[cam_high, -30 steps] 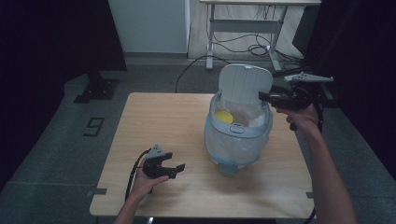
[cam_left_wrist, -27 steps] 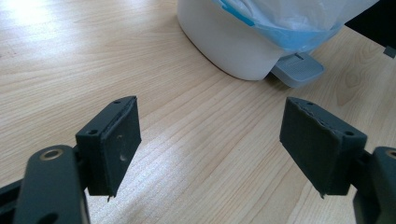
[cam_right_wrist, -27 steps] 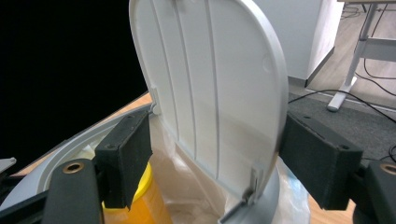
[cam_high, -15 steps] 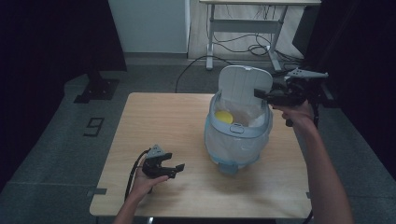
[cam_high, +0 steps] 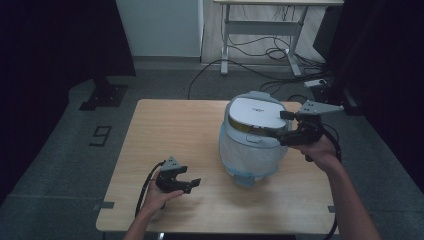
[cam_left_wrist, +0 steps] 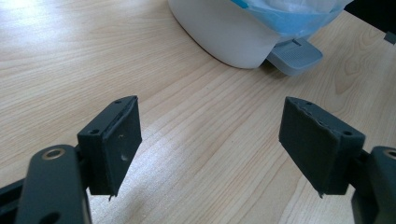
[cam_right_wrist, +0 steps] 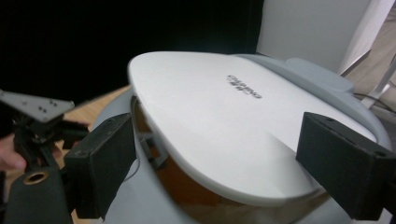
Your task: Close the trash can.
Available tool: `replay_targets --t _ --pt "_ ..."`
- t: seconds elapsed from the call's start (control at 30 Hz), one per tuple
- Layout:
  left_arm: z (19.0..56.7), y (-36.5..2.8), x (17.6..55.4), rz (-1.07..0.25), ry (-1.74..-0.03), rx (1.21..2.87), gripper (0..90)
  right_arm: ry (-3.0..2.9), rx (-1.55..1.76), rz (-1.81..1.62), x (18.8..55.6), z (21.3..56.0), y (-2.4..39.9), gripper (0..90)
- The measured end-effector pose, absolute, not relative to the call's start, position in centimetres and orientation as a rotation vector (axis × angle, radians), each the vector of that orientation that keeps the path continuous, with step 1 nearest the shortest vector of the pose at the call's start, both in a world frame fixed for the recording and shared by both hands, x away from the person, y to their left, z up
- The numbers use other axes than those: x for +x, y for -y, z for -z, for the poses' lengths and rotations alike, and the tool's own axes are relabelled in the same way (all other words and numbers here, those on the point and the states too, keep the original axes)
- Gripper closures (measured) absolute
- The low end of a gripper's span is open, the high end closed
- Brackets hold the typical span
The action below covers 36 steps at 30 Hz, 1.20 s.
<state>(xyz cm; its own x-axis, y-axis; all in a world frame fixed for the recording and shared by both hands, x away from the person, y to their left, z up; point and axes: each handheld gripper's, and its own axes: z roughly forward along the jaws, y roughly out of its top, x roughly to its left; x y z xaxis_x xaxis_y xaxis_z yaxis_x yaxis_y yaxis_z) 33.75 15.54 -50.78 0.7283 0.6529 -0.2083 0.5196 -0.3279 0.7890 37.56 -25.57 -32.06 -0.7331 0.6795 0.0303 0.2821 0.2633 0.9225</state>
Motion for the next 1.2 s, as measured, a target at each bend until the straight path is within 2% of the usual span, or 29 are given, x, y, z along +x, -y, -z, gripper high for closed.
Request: replay_targets --t 0.4,0.67,1.0,1.2 --pt "51.0 -15.5 33.8 -0.18 -0.899 2.012 21.0 -2.142 0.934 -1.39 38.8 33.1 23.7 12.5" --pt "51.0 -15.5 33.8 -0.178 -0.903 2.013 21.1 -2.142 0.915 -1.307 38.0 33.1 22.3 13.3" --pt "51.0 -15.8 33.9 -0.201 -0.918 2.007 21.2 -2.022 0.907 -1.401 34.7 33.5 25.6 13.3" --pt "51.2 -15.9 33.9 -0.228 -0.928 2.017 21.4 -1.974 0.925 -1.41 31.8 35.2 28.1 13.4"
